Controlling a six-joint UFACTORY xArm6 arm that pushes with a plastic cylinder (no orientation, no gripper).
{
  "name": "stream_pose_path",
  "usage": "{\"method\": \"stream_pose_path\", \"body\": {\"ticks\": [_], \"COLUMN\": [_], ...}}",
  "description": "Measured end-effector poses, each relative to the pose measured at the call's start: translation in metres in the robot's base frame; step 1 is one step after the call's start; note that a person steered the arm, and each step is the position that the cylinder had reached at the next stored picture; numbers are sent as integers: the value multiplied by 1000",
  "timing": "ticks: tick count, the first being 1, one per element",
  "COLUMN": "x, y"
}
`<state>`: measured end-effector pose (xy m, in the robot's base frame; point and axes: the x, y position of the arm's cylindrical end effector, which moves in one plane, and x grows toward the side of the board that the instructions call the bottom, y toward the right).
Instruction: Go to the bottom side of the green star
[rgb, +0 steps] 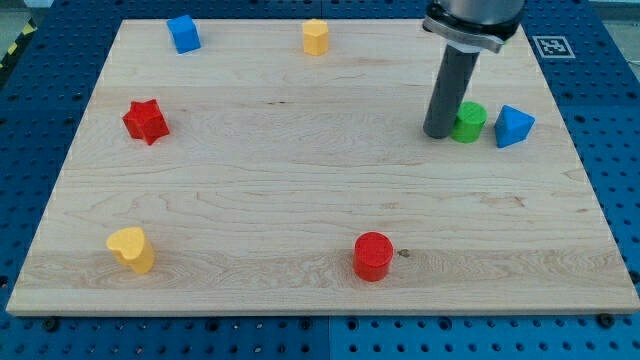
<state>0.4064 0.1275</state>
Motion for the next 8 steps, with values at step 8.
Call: {"method": "stream_pose_path", "body": {"ticks": [8], "x": [-75], "y": [-12]}}
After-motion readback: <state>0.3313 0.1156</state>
